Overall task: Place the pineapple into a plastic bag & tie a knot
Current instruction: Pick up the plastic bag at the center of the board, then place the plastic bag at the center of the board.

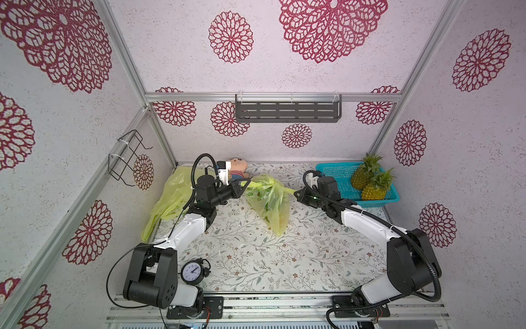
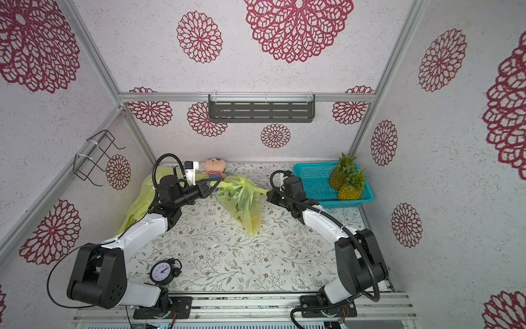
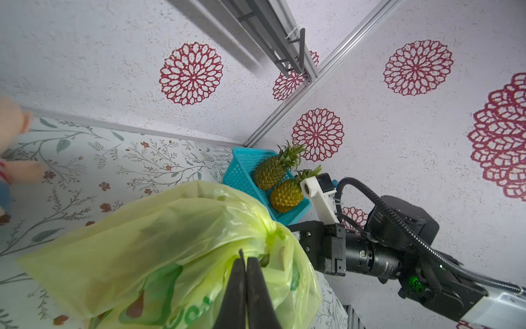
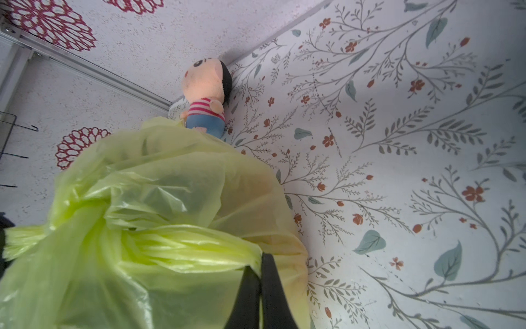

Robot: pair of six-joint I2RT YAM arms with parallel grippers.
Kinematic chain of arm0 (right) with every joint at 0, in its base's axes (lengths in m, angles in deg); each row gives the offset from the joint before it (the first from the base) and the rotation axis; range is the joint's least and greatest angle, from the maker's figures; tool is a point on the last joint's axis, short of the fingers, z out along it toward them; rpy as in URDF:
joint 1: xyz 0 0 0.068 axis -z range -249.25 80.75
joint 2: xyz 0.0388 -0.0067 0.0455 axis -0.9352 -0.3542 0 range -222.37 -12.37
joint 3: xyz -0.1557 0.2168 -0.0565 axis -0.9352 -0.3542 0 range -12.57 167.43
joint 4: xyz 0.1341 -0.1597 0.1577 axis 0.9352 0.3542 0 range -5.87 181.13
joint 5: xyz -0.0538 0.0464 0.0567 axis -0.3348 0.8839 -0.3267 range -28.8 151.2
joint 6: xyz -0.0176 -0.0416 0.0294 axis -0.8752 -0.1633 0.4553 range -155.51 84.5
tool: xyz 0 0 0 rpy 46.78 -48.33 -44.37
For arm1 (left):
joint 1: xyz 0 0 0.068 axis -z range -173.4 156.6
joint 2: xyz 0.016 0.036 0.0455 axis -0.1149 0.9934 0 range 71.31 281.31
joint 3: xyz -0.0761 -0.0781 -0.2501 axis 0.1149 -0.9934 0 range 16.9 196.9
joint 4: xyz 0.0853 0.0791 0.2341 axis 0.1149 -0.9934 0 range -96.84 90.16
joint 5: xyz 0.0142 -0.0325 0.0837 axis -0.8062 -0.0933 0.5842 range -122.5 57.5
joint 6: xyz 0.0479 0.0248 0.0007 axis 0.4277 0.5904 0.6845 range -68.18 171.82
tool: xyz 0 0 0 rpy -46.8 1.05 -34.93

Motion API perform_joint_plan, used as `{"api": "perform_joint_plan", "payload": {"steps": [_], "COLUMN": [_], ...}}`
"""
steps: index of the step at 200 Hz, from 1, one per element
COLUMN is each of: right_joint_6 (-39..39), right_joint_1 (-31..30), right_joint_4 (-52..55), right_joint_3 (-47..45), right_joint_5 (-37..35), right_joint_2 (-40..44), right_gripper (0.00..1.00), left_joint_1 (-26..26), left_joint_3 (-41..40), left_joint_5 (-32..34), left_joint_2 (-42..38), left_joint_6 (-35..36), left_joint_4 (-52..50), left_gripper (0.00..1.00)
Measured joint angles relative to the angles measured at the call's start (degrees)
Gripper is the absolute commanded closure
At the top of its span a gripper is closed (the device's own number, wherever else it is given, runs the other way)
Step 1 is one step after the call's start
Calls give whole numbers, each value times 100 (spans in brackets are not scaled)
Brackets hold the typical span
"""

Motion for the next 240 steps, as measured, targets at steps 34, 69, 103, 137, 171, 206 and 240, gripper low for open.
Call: {"api": "perform_joint_plan", "payload": {"steps": [34, 69, 103, 137, 171, 206, 240], "right_joint_6": [-234, -444, -577, -669, -669, -664, -621], "right_joint_1": [11, 13, 92, 238, 378, 516, 651], "right_joint_4": [92, 212, 258, 251, 168, -31, -249], "right_joint_3": [407, 831, 1298, 1628, 1884, 2378, 2889], "right_joint_5": [-28, -24, -81, -184, -168, -118, -66], "right_joint_2": [120, 223, 160, -153, -708, -1447, -2041], "right_gripper": [100, 100, 100, 100, 100, 100, 100], "left_joint_1": [13, -192, -293, -293, -291, -291, -299], "left_joint_3": [713, 1617, 2579, 3213, 3915, 4861, 5705], "left_joint_5": [507, 616, 608, 579, 586, 745, 881], "left_joint_2": [-420, -227, 415, 1187, 2068, 2986, 3716], "left_joint_6": [723, 1115, 1274, 1248, 1196, 1185, 1147], "left_joint_4": [-1250, -2317, -2599, -2573, -2612, -2691, -2719], "left_gripper": [100, 100, 100, 100, 100, 100, 100]}}
